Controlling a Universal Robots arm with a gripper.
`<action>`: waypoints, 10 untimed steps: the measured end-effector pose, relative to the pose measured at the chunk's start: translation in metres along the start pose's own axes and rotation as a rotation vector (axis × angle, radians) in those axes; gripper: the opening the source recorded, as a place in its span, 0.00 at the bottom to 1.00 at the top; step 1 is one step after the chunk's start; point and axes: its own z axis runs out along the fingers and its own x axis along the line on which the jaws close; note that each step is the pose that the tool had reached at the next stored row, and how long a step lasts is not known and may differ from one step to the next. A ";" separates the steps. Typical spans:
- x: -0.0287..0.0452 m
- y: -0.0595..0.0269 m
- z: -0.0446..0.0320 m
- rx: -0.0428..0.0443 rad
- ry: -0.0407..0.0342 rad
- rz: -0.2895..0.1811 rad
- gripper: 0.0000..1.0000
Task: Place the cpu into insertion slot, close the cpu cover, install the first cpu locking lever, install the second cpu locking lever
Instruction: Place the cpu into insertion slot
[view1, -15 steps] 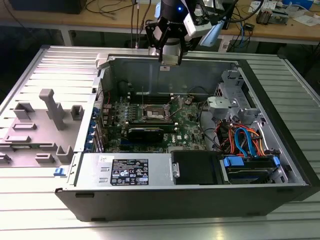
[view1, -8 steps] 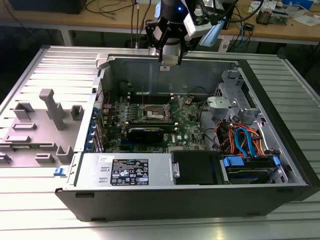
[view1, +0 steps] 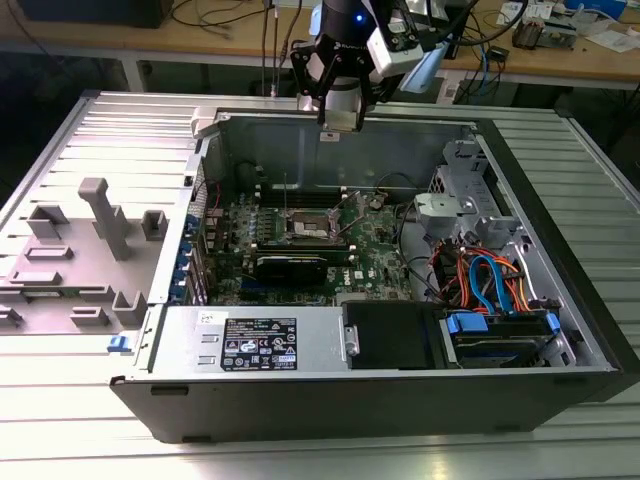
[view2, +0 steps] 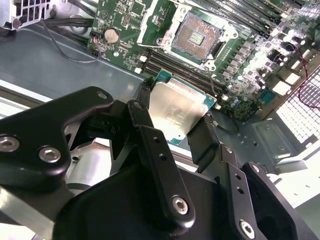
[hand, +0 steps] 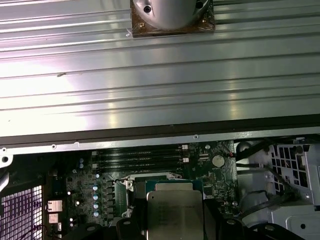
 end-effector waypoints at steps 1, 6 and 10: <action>0.0000 0.0000 0.0000 -0.0001 -0.0005 0.006 0.54; 0.0000 -0.0001 0.0001 -0.0004 -0.0016 0.018 0.54; 0.0000 -0.0001 0.0001 -0.0004 -0.0017 0.019 0.54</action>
